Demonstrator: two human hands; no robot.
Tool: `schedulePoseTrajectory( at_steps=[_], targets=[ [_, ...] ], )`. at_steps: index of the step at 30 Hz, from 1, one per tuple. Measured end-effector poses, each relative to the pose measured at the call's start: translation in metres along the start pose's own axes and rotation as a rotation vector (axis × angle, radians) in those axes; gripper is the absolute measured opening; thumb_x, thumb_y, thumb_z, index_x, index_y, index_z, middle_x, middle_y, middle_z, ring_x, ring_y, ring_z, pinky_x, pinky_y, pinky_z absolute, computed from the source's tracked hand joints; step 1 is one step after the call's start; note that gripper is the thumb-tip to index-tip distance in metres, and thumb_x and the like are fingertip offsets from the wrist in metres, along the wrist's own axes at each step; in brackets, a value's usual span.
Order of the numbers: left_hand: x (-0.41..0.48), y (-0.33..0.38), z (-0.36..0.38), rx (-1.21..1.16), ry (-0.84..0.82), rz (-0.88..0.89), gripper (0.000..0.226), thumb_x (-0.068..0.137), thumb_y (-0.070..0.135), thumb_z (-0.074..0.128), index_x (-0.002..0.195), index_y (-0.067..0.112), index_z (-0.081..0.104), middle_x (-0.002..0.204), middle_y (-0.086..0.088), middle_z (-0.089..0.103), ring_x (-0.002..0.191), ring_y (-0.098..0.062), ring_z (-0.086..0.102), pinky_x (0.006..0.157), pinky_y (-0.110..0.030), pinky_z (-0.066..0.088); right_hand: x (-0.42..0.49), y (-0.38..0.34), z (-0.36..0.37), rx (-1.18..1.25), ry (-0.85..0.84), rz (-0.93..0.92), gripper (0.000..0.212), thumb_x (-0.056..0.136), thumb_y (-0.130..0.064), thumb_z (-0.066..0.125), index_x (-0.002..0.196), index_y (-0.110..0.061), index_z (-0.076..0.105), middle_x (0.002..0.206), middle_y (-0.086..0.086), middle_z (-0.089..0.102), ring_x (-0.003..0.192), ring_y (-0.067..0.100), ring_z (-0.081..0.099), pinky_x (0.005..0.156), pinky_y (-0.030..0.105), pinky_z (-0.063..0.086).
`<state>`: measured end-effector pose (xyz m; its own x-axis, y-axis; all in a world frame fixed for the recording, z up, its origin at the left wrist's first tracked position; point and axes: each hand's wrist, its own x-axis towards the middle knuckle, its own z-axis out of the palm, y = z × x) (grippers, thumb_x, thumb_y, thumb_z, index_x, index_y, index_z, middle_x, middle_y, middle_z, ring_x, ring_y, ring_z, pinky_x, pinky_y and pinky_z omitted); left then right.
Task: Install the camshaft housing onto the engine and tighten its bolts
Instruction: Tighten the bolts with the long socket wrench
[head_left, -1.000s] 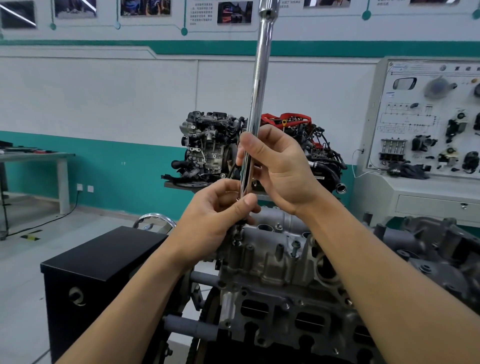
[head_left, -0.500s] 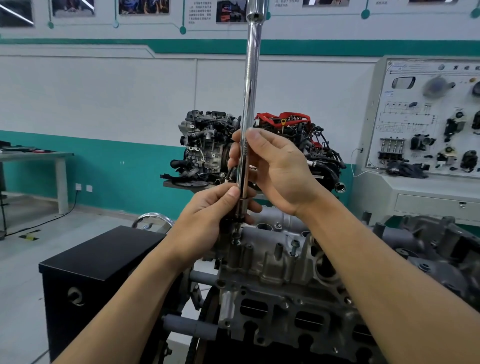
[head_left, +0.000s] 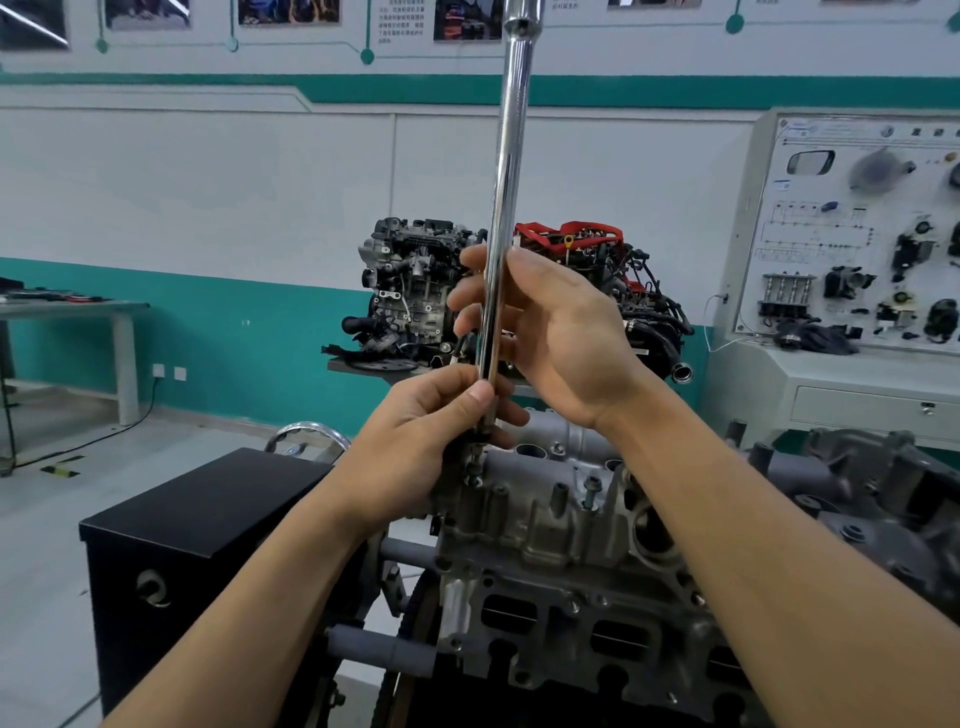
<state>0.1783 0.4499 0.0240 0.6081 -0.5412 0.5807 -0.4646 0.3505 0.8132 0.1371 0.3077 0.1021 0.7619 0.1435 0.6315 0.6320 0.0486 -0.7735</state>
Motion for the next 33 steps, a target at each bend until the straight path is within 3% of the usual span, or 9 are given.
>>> schedulePoseTrajectory(
  at_steps=[3,6,8,12,15,18,24,29,33],
  targets=[
    [-0.0006,0.0032,0.0002,-0.005,-0.021,-0.027,0.043,0.091,0.038,0.052,0.116,0.007,0.066,0.099,-0.007,0.077,0.083,-0.012,0.070,0.072,-0.024,0.057,0.0011,0.0021,-0.0009,-0.016,0.044,-0.014,0.026,0.105,-0.024,0.044,0.100,-0.010,0.066,0.081,0.003,0.069,0.075,0.017,0.064,0.068,0.028,0.052],
    [-0.0001,0.0022,0.0030,0.102,0.027,0.020,0.046,0.086,0.049,0.063,0.110,0.011,0.068,0.098,-0.010,0.076,0.082,-0.019,0.071,0.077,-0.033,0.058,0.0031,0.0019,-0.0017,-0.088,0.130,-0.052,0.014,0.090,-0.028,0.065,0.090,-0.014,0.063,0.075,-0.002,0.066,0.074,0.014,0.059,0.074,0.034,0.046],
    [0.0009,-0.0007,0.0045,0.090,0.086,0.047,0.044,0.083,0.043,0.072,0.105,0.007,0.063,0.092,-0.011,0.077,0.077,-0.019,0.071,0.078,-0.035,0.058,0.0033,0.0019,-0.0016,-0.101,0.176,-0.062,0.018,0.081,-0.029,0.071,0.085,-0.016,0.060,0.070,-0.006,0.059,0.071,0.013,0.052,0.074,0.036,0.040],
    [0.0017,-0.0035,0.0048,0.050,0.104,0.070,0.027,0.082,0.034,0.067,0.096,0.012,0.061,0.089,-0.012,0.077,0.074,-0.020,0.073,0.075,-0.035,0.060,0.0026,0.0033,-0.0015,-0.104,0.171,-0.078,0.013,0.094,-0.023,0.065,0.084,-0.016,0.063,0.072,-0.006,0.057,0.072,0.014,0.049,0.077,0.035,0.040],
    [0.0004,-0.0028,0.0029,0.043,0.082,0.058,0.031,0.086,0.035,0.062,0.100,0.008,0.064,0.092,-0.009,0.077,0.077,-0.019,0.071,0.078,-0.037,0.060,0.0020,0.0018,-0.0011,-0.084,0.093,-0.044,0.030,0.099,-0.037,0.050,0.099,-0.011,0.065,0.084,0.002,0.066,0.075,0.017,0.057,0.072,0.031,0.047],
    [-0.0009,-0.0012,0.0014,0.021,0.052,0.027,0.034,0.089,0.034,0.056,0.105,0.006,0.067,0.096,-0.007,0.077,0.079,-0.017,0.070,0.073,-0.033,0.059,0.0015,0.0007,-0.0009,-0.029,0.021,-0.025,0.039,0.105,-0.038,0.037,0.109,-0.011,0.065,0.093,0.005,0.070,0.079,0.020,0.062,0.072,0.032,0.047],
    [-0.0009,0.0006,0.0050,0.043,0.079,0.037,0.038,0.090,0.046,0.054,0.106,0.015,0.070,0.097,-0.006,0.077,0.078,-0.017,0.072,0.061,-0.025,0.058,0.0019,0.0010,-0.0015,-0.064,0.102,-0.077,0.019,0.101,-0.021,0.053,0.089,-0.010,0.062,0.076,0.002,0.064,0.074,0.017,0.062,0.068,0.026,0.051],
    [-0.0015,-0.0005,0.0043,-0.029,0.128,0.048,0.049,0.077,0.056,0.067,0.109,0.019,0.066,0.095,-0.008,0.077,0.078,-0.022,0.075,0.060,-0.028,0.059,0.0027,0.0026,-0.0020,-0.077,0.149,-0.111,0.016,0.095,-0.019,0.062,0.081,-0.013,0.055,0.070,-0.002,0.062,0.068,0.016,0.059,0.068,0.032,0.048],
    [0.0001,-0.0028,0.0053,-0.035,0.122,0.064,0.045,0.069,0.048,0.076,0.102,0.022,0.061,0.090,-0.011,0.077,0.074,-0.021,0.074,0.069,-0.030,0.059,0.0043,0.0029,-0.0018,-0.085,0.154,-0.102,0.017,0.097,-0.018,0.061,0.081,-0.013,0.056,0.071,-0.001,0.062,0.068,0.016,0.060,0.068,0.030,0.049]
  ],
)
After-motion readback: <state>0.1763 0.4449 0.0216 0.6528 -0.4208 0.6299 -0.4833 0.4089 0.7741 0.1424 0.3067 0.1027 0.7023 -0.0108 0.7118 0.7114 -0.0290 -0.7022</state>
